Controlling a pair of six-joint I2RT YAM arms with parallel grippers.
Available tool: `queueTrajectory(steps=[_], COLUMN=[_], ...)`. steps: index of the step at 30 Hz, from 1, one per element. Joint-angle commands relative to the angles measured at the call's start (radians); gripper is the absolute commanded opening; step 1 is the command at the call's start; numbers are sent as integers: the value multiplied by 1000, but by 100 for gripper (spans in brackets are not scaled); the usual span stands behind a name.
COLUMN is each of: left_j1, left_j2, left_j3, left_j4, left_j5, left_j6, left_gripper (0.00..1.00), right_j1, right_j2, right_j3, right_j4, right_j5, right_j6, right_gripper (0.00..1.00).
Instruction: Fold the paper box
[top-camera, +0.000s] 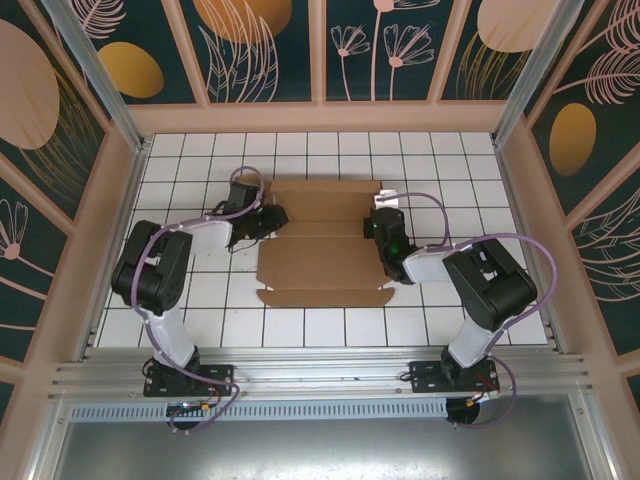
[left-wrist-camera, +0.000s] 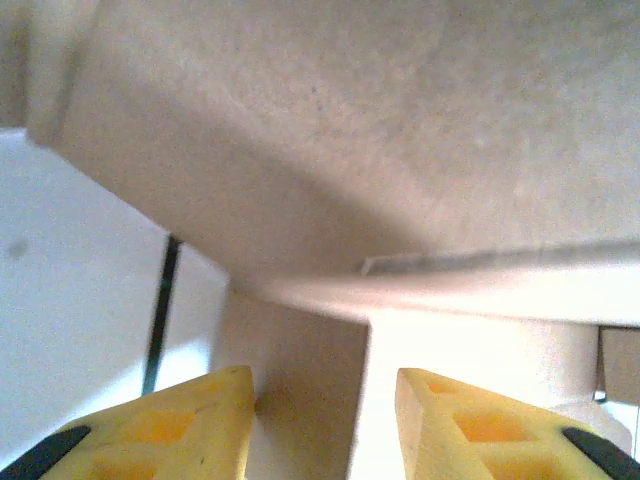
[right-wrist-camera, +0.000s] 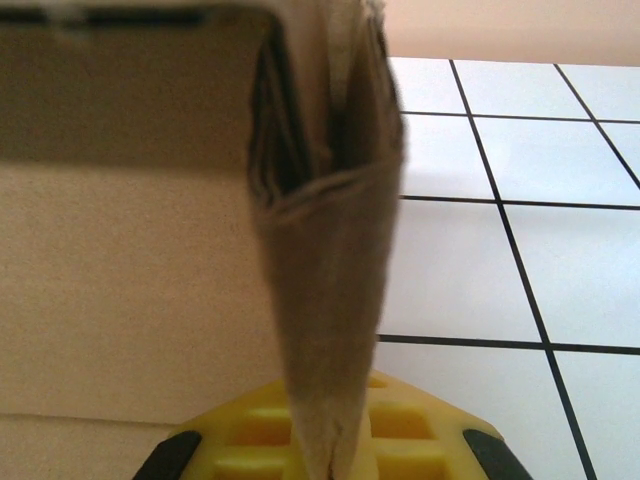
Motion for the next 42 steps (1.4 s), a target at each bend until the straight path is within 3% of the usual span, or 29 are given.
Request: queueTrajectory(steps=[1,7,12,15,18,20,26,34,37,42], left_j1=[26,83,85,84,84,84,85,87,92,99], left_j2=[-109,-290,-496,-582,-623,-613,-486,-368,-321,-252], left_j3=[-73,-141,-177,-221,-278,-276,-151,-79,-67,-29], left_j4=[-77,-130,-163,-72,109,164,115,101,95,74], left_j5=[-50,-108,-309,-445,-463,-443,-170,-200,-161,-127], left_j6=[19,47,99,199,396,479,647,772,814,848], left_gripper=[42,41,41,40,40,41,44,44,43,31], right_j1=[-39,-84,-95,-95,-95,-95,-97,-103,-104,-104], right_j2=[2,-21,-29,-30,-29,-27,-28,-36,-35,-30], right_j3=[24,27,18,9,7,8,18,17,17,15], right_j4=[-43,-48,-37,-22,-18,-18,-24,-23,-24,-24], right_j5=[-4,-31,-56,-76,-101,-111,-126,-139,-141,-141], right_j6=[-11,-9,-31,-53,-62,-61,-58,-54,-53,-52], right_gripper=[0,0,0,0,0,0,0,0,0,0])
